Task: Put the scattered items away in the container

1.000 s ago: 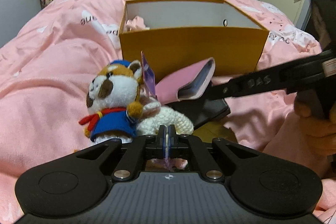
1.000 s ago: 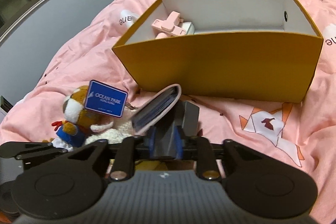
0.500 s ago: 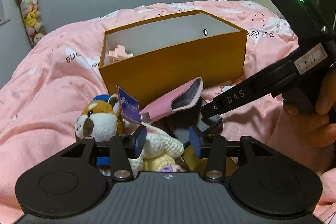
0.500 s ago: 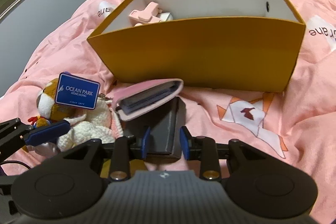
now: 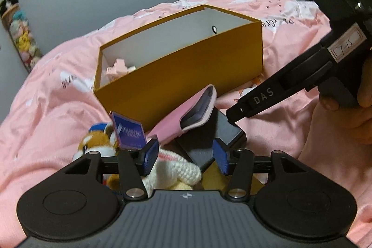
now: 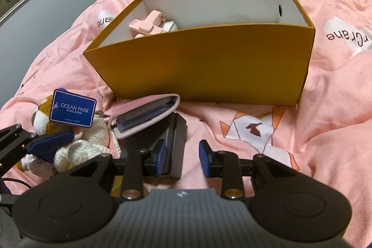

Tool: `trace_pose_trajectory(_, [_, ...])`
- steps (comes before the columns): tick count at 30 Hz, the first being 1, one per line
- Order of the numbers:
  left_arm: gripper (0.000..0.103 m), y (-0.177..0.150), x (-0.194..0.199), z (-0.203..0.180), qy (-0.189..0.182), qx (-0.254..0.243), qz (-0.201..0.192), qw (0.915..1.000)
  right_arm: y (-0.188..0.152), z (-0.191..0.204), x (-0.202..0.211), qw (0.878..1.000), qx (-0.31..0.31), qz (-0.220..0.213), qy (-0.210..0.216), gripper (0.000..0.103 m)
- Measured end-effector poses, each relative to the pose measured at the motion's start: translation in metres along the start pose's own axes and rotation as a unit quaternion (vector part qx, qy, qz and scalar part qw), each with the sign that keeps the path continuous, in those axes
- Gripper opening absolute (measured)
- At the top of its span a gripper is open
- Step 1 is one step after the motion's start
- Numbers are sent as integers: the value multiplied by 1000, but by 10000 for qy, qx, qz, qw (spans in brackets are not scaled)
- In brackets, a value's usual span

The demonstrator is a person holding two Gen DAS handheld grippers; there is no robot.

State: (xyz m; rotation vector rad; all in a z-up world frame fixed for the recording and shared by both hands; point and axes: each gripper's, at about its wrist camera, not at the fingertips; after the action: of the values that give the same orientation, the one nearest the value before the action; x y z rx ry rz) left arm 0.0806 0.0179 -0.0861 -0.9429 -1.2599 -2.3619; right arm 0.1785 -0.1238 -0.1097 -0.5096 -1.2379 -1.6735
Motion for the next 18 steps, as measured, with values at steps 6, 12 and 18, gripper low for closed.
trace_pose_trajectory(6, [59,6,-12,2,87,-54,195,9998,1,11,8,9982,543,-242,101,35])
trace_pose_trajectory(12, [54,3,-8,18,56,351,248,9991,-7,30,14,9886,1453,-382,-50,36])
trace_pose_trajectory(18, [48,-3,-7,42,-141,961,576,9936,-18,56,26,9648,2577,-521,-101,41])
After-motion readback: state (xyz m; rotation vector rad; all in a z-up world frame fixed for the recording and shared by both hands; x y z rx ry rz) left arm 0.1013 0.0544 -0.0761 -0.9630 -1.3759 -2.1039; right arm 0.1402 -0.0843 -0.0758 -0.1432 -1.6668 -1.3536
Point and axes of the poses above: each gripper's, at about its wrist camera, not at the fingertips, and x roughly against the way its jaws point, z to its left, y to its top, and after that the axes turned 15 degrees about -x, right-handed
